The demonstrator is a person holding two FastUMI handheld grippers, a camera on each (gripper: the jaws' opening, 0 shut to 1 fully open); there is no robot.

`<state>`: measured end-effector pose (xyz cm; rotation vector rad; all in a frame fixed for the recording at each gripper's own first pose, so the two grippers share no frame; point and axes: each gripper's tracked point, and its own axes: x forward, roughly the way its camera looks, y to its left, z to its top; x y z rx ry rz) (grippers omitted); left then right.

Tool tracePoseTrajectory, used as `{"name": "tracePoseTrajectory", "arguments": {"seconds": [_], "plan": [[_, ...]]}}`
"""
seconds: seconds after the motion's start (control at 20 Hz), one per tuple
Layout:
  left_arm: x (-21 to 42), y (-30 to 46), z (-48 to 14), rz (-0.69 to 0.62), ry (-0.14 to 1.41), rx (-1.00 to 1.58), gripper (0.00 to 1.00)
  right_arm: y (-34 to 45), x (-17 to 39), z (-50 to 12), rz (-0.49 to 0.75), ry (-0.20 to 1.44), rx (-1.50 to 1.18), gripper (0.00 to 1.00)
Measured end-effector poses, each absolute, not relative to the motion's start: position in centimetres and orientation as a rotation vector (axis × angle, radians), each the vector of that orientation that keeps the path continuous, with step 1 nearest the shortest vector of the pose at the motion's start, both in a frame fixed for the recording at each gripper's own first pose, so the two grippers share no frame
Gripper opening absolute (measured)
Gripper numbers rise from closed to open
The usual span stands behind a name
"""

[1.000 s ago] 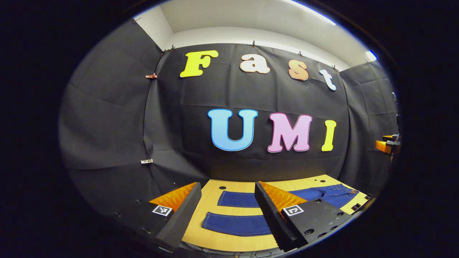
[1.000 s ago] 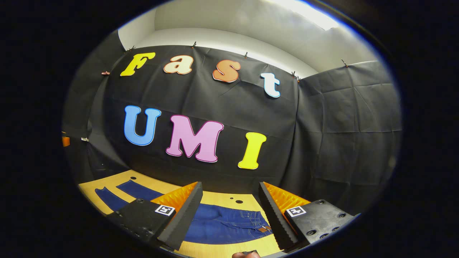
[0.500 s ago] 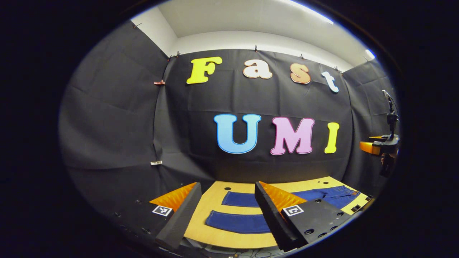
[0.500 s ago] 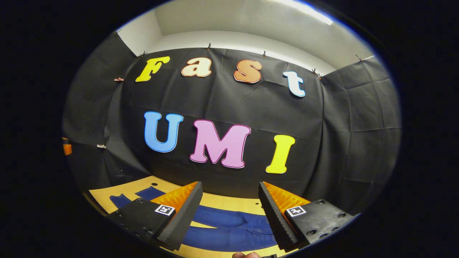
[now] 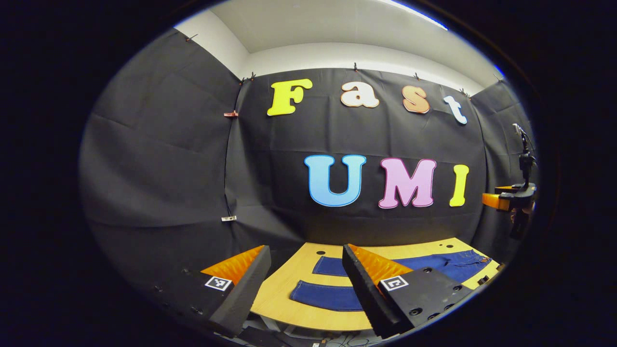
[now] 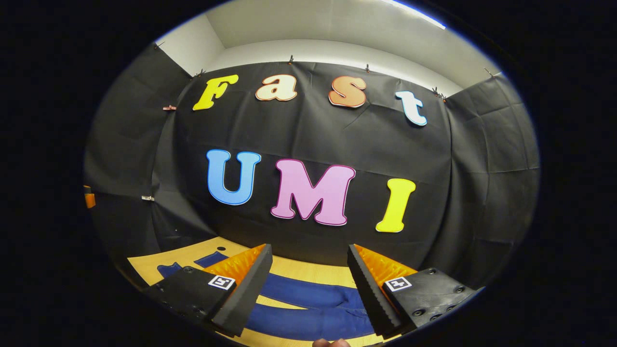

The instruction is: Grasp the waist and the cuffs of the jeans and fold them to make the two legs overlap; first hold the waist and fold one-third of the jeans toward the cuffs, then hold the cuffs and fold the remaining one-third in the same direction to finish folding.

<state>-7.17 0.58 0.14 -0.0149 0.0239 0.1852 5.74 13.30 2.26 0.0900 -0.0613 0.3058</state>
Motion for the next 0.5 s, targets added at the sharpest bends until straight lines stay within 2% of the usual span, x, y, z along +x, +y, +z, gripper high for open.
{"name": "tracePoseTrajectory", "arguments": {"seconds": [0.5], "plan": [[-5.8,-0.5,0.4,0.137,0.013,-0.043,0.96,10.6,5.4,3.0,0.251,-0.073,0.083,0.96]]}}
